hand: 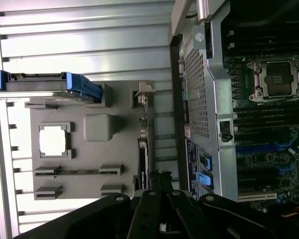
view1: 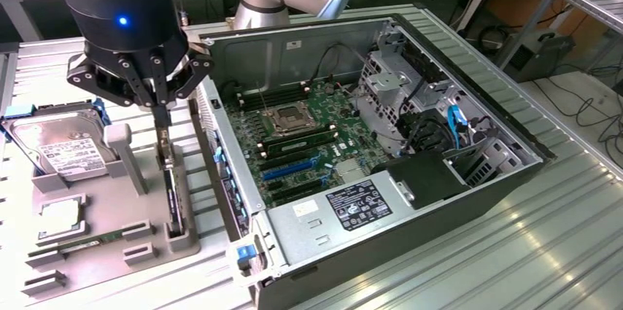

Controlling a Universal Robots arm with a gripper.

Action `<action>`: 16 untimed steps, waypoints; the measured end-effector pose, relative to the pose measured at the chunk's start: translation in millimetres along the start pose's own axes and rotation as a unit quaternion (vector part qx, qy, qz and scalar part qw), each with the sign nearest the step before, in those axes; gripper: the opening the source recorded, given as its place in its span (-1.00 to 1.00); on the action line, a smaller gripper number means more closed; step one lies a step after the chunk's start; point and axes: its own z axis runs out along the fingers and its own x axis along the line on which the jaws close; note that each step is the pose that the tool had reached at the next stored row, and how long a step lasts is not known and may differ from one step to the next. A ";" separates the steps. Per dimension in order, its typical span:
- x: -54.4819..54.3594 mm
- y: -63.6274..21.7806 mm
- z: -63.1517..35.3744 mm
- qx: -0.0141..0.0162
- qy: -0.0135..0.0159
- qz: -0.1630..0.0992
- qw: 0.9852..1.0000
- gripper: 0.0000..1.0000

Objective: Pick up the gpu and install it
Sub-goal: 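Reach for the gpu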

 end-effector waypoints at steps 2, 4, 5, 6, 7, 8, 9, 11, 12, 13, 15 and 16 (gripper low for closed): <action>0.0 -0.5 0.1 0.000 0.000 0.000 1.000 -0.79; -0.1 -1.1 0.3 0.000 0.000 0.000 1.000 -0.79; -0.1 -1.3 0.3 0.000 0.000 0.000 1.000 -0.79; -0.1 -1.6 0.3 0.000 0.000 0.000 1.000 -0.79; -0.1 -1.8 0.4 0.000 0.000 0.000 1.000 -0.79; -0.1 -2.0 0.5 0.000 0.000 0.000 1.000 -0.79; -0.2 -2.2 0.5 0.000 0.000 0.000 1.000 -0.79; -0.2 -2.6 0.6 0.000 0.000 0.000 1.000 -0.79; -0.2 -2.9 0.6 0.000 0.000 0.000 1.000 -0.79; -0.2 -3.1 0.7 0.000 0.000 0.000 1.000 -0.79; -0.2 -3.6 0.8 0.000 0.000 0.000 1.000 -0.79; -0.3 -3.8 0.9 0.000 0.000 0.000 1.000 -0.79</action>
